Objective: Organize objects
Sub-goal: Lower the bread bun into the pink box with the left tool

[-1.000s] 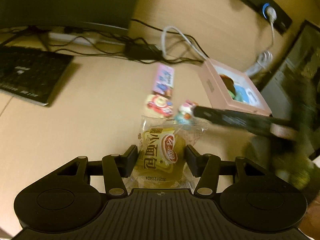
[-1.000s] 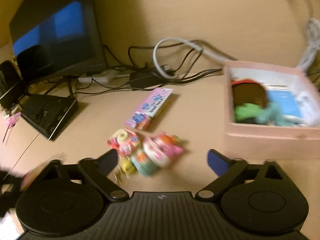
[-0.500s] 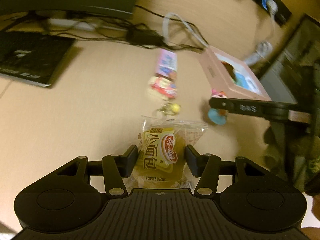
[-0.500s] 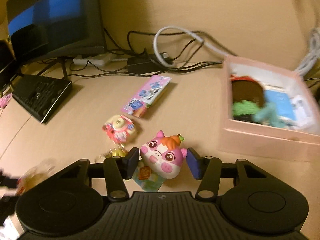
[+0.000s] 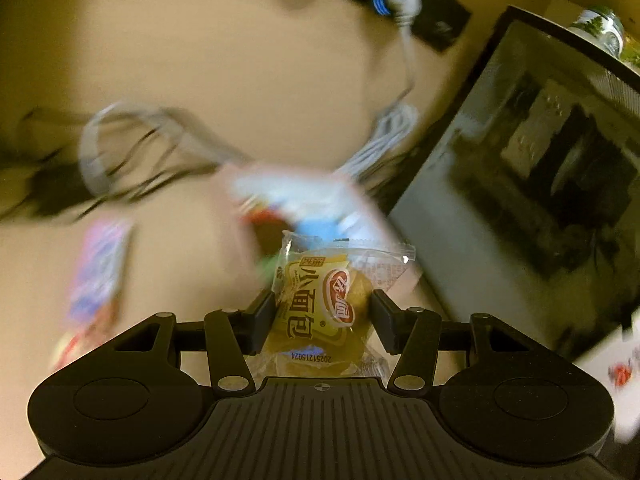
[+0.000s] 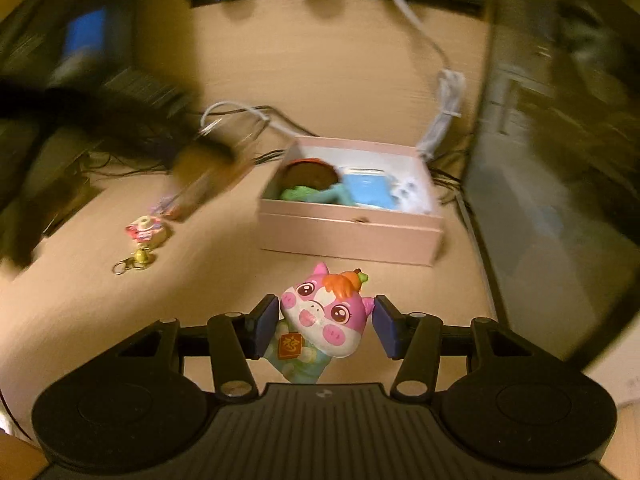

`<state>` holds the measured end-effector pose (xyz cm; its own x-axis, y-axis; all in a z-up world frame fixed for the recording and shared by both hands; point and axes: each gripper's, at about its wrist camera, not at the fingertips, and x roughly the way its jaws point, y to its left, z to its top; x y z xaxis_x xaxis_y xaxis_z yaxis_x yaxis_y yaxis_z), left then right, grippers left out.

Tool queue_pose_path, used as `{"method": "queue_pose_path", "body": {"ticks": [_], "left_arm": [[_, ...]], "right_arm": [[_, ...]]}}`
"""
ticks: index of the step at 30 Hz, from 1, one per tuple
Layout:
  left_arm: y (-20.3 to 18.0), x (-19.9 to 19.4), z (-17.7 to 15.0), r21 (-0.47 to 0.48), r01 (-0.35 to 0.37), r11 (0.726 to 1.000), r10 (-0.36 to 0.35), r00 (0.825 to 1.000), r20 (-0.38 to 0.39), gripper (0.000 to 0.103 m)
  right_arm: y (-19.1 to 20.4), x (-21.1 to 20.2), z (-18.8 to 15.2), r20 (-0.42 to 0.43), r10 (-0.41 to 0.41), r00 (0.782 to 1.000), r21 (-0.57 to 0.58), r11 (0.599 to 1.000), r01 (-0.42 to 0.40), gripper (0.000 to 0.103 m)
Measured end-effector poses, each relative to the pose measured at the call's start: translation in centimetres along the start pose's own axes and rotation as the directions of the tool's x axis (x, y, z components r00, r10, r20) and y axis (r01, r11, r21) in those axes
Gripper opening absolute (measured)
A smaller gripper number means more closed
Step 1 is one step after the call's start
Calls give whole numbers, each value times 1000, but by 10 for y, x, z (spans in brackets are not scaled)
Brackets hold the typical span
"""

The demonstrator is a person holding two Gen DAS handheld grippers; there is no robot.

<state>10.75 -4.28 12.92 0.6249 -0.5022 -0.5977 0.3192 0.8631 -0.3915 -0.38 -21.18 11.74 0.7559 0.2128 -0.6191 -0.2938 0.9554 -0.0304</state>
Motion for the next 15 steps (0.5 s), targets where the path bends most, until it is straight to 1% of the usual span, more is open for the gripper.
{"method": "queue_pose_path", "body": {"ticks": [3, 4, 5, 7, 9, 10, 11, 13, 15], "left_arm": [[-26, 57, 31, 7, 27, 1000, -27, 1000, -3, 57], [-33, 77, 36, 22, 21, 1000, -20, 1000, -9, 58], [-40, 97, 40, 41, -1, 999, 2, 1000, -9, 58], [-50, 133, 38, 69, -79, 994, 81, 997, -21, 58], [-52, 161, 30, 61, -152, 986, 156, 985, -76, 57], [-51, 167, 25, 57, -172, 983, 177, 979, -101, 62], [-53, 171, 20, 59, -190, 980, 196, 973, -124, 64], [-61, 168, 11, 109, -223, 969, 236, 965, -118, 64], [-66, 161, 8, 147, -230, 962, 247, 962, -113, 62]], "right_arm": [[-14, -3, -8, 2, -19, 1000, 44, 999, 18, 51], [-18, -3, -10, -1, -22, 1000, 59, 998, 22, 51], [-21, -2, -11, -3, -25, 1000, 72, 997, 25, 51], [-29, 0, -15, -10, -33, 999, 95, 995, 34, 51], [-36, -3, -22, -15, -42, 999, 110, 993, 44, 51], [-38, -3, -24, -20, -47, 999, 115, 992, 49, 51], [-41, -2, -26, -25, -52, 998, 118, 991, 55, 51], [-47, 0, -30, -43, -61, 997, 125, 990, 66, 51], [-52, 5, -32, -62, -67, 996, 129, 989, 75, 51]]}}
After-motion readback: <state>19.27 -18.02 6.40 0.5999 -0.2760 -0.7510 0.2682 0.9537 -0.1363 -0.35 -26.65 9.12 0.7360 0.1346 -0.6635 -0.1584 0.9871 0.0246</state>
